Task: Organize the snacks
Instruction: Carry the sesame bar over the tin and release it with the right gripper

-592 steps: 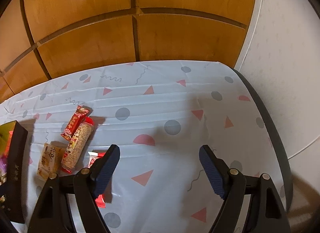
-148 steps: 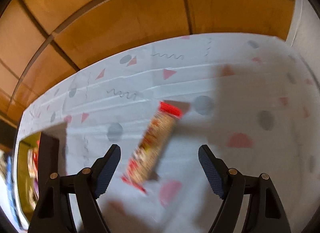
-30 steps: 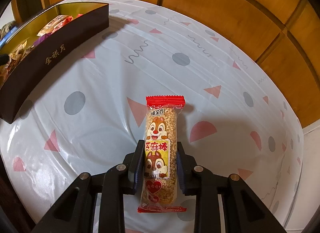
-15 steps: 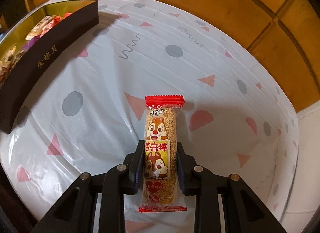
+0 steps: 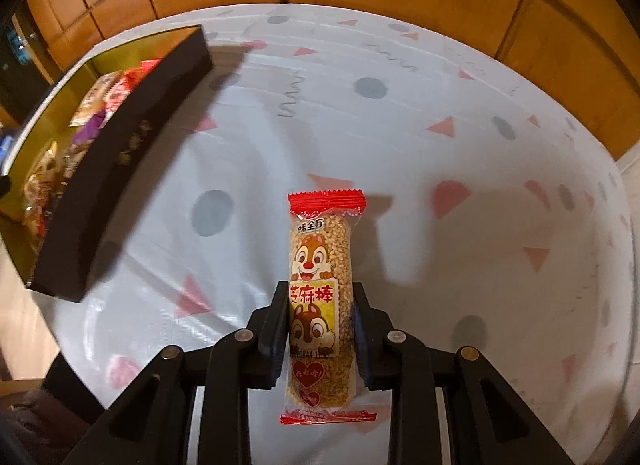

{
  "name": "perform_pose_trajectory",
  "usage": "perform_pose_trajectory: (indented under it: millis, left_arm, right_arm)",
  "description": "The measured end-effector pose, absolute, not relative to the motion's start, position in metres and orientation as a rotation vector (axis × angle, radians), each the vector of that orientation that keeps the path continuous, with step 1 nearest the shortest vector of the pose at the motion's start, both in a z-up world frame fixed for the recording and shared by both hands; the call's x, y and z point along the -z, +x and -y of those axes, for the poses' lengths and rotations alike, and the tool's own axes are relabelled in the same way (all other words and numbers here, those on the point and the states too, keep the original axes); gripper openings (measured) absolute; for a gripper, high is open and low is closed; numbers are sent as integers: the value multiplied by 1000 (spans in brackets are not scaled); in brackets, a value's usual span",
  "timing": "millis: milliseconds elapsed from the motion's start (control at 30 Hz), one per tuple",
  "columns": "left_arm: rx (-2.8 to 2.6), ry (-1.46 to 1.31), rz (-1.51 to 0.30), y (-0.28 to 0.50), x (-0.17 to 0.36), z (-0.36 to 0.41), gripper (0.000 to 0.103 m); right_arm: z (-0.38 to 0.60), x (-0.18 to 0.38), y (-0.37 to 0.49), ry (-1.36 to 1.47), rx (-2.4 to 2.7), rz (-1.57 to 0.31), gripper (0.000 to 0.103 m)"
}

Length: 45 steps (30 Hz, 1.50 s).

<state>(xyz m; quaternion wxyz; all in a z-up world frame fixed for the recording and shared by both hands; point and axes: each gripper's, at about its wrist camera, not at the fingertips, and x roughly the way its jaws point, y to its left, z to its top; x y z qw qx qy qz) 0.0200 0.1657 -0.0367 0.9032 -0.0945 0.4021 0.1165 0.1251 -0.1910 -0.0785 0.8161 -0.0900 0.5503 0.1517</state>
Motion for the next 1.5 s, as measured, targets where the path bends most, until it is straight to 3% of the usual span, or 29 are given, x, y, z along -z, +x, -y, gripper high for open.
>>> perform_pose_trajectory:
  millis: [667,1067,1333,1500]
  left_arm:
    - [-285,-216,-798,13,34,-185,30]
    - [-300,-220,-809,12,39,-196,30]
    - [-298,-230,-805,13,40,-195,30]
    - [-299,-222,-803,11,39,-194,30]
  right_arm:
    - [49,-22,112,-125,-643,-950,28]
    - [-54,44,136,-187,-713,-1094,33]
    - [-43,33,120,-235,-726,-1048,32]
    - [-49,44,121,-272,-708,-1060,27]
